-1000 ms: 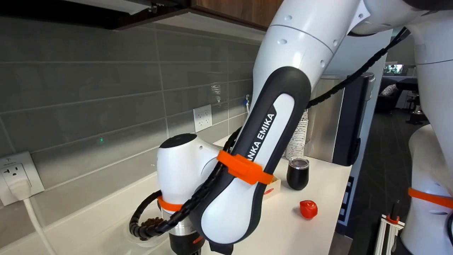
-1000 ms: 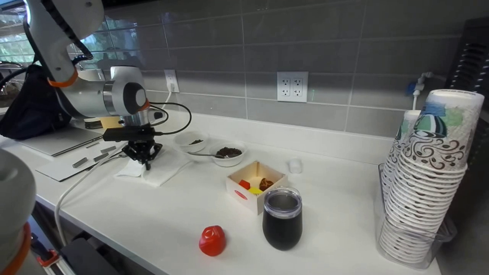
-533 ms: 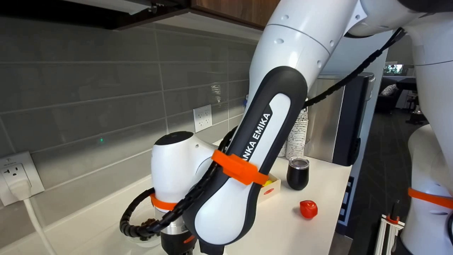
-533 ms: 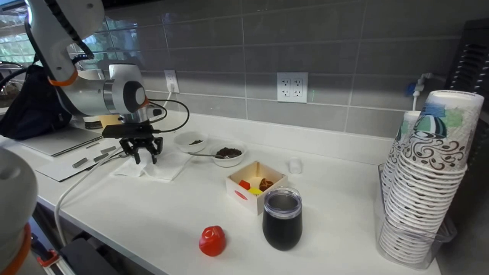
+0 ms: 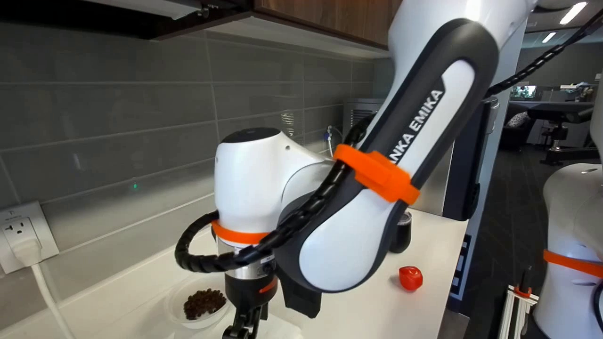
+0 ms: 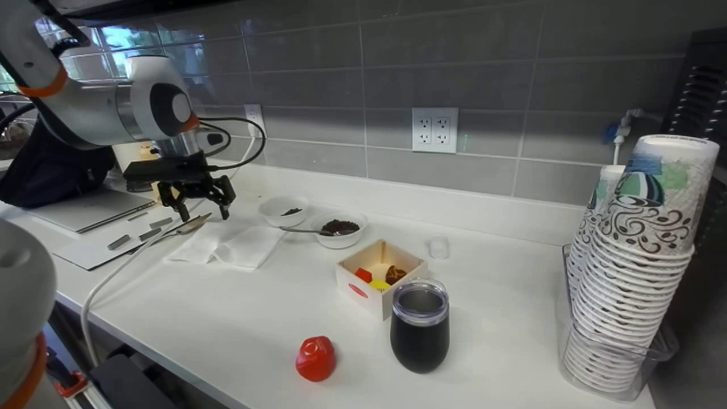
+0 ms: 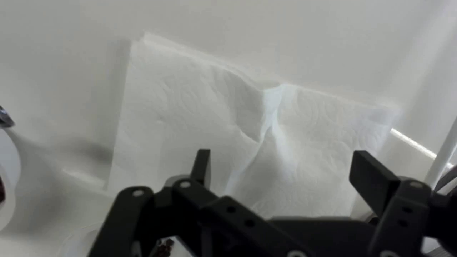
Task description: Use the paper towel to clean the surface
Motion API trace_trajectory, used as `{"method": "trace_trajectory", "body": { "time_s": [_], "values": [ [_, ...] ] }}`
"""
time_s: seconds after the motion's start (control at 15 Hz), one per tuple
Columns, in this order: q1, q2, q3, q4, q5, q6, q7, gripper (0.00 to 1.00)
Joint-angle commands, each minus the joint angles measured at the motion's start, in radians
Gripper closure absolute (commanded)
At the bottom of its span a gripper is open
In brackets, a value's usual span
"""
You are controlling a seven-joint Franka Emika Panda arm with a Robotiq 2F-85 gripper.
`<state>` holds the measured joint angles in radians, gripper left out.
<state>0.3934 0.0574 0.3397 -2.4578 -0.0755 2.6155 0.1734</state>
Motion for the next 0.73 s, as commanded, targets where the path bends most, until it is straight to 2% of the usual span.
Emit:
{"method": "trace_trajectory", "body": {
  "time_s": [0.0, 0.33, 0.67],
  "values": [
    [-0.007, -0.221, 0.013, -0.135, 0.038, -0.094, 0.049, 0.0],
    [-0.015, -0.423, 0.006, -0.237, 0.074, -0.172, 0.079, 0.0],
    [-0.017, -0.524, 0.0, -0.287, 0.103, -0.23, 0.076, 0.0]
  ]
}}
